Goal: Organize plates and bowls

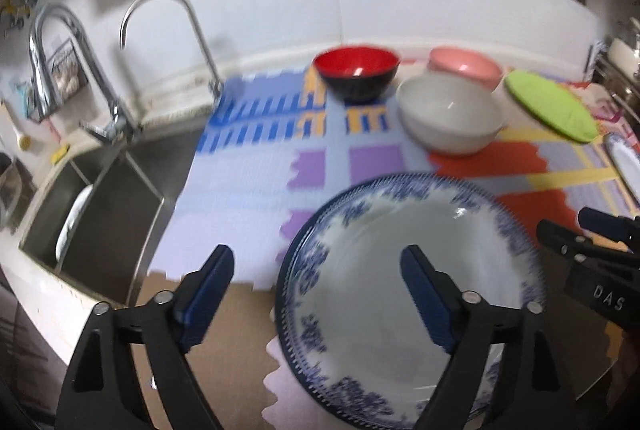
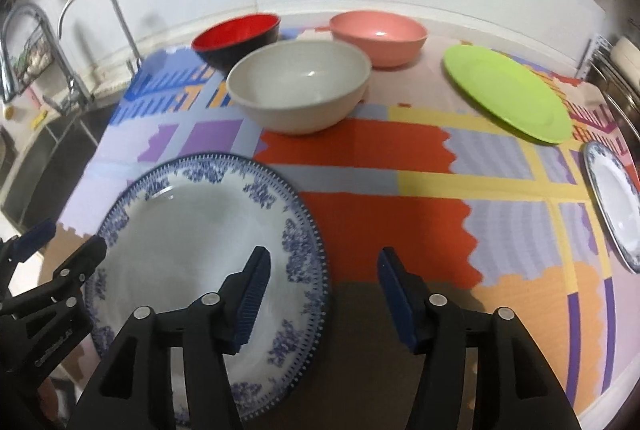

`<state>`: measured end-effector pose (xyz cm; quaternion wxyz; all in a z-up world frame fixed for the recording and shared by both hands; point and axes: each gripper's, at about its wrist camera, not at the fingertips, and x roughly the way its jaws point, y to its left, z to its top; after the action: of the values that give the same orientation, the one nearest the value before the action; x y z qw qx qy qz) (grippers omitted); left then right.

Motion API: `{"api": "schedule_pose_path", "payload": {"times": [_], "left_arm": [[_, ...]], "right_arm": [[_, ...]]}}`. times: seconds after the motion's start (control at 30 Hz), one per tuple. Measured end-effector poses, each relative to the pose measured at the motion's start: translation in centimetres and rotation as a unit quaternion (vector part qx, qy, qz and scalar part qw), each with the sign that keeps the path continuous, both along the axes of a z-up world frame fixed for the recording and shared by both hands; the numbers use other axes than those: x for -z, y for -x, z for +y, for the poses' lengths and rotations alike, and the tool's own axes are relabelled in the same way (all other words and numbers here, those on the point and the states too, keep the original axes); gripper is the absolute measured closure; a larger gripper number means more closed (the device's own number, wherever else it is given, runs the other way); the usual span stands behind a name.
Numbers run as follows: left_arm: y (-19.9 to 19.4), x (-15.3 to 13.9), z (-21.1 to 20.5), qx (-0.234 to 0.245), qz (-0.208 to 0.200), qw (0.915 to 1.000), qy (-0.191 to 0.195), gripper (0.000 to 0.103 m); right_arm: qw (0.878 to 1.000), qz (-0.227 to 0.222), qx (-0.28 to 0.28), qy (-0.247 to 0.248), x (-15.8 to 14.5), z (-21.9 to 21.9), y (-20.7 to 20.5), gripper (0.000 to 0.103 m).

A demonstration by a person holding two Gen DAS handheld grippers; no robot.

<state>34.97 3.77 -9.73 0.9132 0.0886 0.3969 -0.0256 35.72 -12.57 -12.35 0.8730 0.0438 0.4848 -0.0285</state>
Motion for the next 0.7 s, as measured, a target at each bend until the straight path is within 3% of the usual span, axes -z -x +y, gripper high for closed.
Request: {"api": "schedule_pose_path", "payload": {"times": [0.2,0.7], "left_arm": [[0.4,-2.2,-3.0,0.042,-0.031,0.9986,0.01,0.006],[1.4,-5.2,-13.4,0.132,-0.073,0.988,0.032,0.0]], "right_arm": [[0.999,-0.026,0.029,0.004,-2.0,-2.0,1.7,0.036],[0.989,-0.075,0.129,0.023,-5.5,-11.0,6.3,0.024]]}}
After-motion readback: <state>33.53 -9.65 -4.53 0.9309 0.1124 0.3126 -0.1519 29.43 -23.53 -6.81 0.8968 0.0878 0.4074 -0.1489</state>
